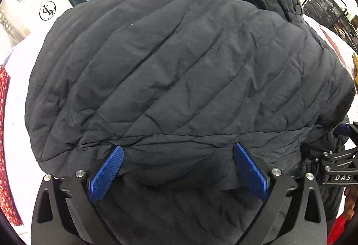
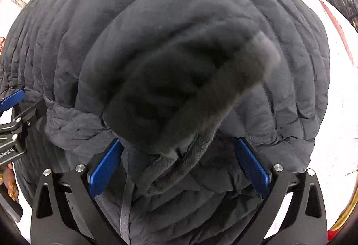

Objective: Fold large clothes

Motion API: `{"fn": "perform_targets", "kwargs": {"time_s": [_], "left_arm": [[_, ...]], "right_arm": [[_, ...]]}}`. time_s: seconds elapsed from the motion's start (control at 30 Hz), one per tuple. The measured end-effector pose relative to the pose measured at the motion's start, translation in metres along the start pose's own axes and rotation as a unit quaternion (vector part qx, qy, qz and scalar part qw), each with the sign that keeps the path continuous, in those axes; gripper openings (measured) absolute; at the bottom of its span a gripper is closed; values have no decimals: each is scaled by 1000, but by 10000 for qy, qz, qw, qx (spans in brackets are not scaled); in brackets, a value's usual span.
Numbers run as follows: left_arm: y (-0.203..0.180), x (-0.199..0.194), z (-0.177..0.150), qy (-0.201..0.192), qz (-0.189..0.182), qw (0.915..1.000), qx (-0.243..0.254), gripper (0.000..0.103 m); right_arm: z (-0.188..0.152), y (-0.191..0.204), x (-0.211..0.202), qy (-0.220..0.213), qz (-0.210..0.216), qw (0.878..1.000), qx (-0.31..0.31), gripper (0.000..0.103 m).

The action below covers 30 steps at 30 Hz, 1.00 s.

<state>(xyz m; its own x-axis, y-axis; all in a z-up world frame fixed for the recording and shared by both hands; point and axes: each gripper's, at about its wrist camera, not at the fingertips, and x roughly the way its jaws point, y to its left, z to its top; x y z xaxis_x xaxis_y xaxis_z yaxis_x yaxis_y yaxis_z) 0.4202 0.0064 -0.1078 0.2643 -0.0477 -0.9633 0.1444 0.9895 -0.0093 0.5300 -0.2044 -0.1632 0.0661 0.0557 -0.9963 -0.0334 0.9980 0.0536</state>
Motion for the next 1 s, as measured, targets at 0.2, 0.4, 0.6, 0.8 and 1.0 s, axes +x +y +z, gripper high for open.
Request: {"fn": "perform_targets", "kwargs": {"time_s": [0.2,0.4,0.6,0.8,1.0], "left_arm": [[2,10,-16,-379,-13,9992,88,97],[8,15,-22,-344,-69,9993,109,97],[3,10,-13,-277,-9,9995,119,97],[-12,-28,-22,-479,133,9981,372,96],[-5,-70,-67,-683,-265,9961,483,97]], "right_arm": [[-4,14,-2,-142,-117,9998,-31,99],[-29,25,-14,-127,-158,9998,-18,99],[-33,20,-16,-218,-99,9997,-30,99],[-52,16,-56,-641,5,9979,104,98],[-101,15,-89,-731,304,9960,-406,98]]}}
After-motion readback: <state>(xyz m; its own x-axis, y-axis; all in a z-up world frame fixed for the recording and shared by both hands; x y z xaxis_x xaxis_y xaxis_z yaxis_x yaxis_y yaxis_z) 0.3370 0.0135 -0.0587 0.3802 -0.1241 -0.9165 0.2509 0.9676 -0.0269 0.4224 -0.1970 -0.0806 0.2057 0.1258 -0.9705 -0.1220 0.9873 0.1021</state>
